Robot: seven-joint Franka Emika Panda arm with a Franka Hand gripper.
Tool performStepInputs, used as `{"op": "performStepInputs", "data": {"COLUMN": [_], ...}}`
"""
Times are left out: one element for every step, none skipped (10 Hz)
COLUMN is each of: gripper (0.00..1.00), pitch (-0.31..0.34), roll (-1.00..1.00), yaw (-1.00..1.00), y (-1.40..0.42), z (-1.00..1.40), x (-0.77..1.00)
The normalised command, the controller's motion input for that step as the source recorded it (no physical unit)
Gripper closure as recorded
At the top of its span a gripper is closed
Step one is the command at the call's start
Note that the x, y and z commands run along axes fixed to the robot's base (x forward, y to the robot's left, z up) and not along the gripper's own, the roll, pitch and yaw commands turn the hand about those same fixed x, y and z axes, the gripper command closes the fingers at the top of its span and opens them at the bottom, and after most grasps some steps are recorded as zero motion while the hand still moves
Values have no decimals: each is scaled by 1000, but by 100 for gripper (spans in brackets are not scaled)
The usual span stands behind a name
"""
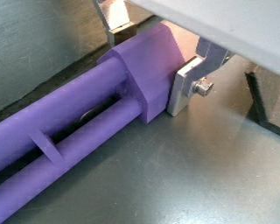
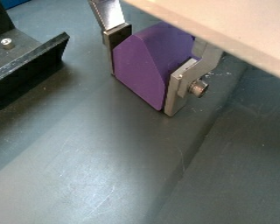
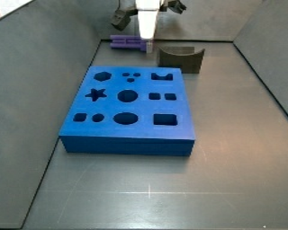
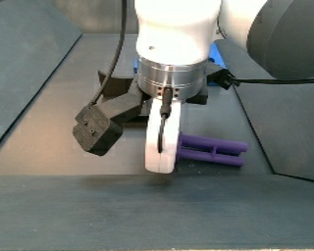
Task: Pick up the 3 prong object. Move up. Rotate the 3 prong object. Place the 3 prong object on the fixture. Regrasp the 3 prong object. Move to above the board. Insert the 3 prong object.
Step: Pick up the 3 prong object, then move up.
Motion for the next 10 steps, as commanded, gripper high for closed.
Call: {"op": "performStepInputs", "data": {"gripper": [100,100,100,100,100,100,100,100,100,100], "pitch": [0,0,0,0,0,0,0,0,0,0], "roll": [0,0,0,0,0,0,0,0,0,0], "yaw": [0,0,0,0,0,0,0,0,0,0], "y": [0,0,0,0,0,0,0,0,0,0], "z": [0,0,0,0,0,0,0,0,0,833], "x": [0,0,0,0,0,0,0,0,0,0]}}
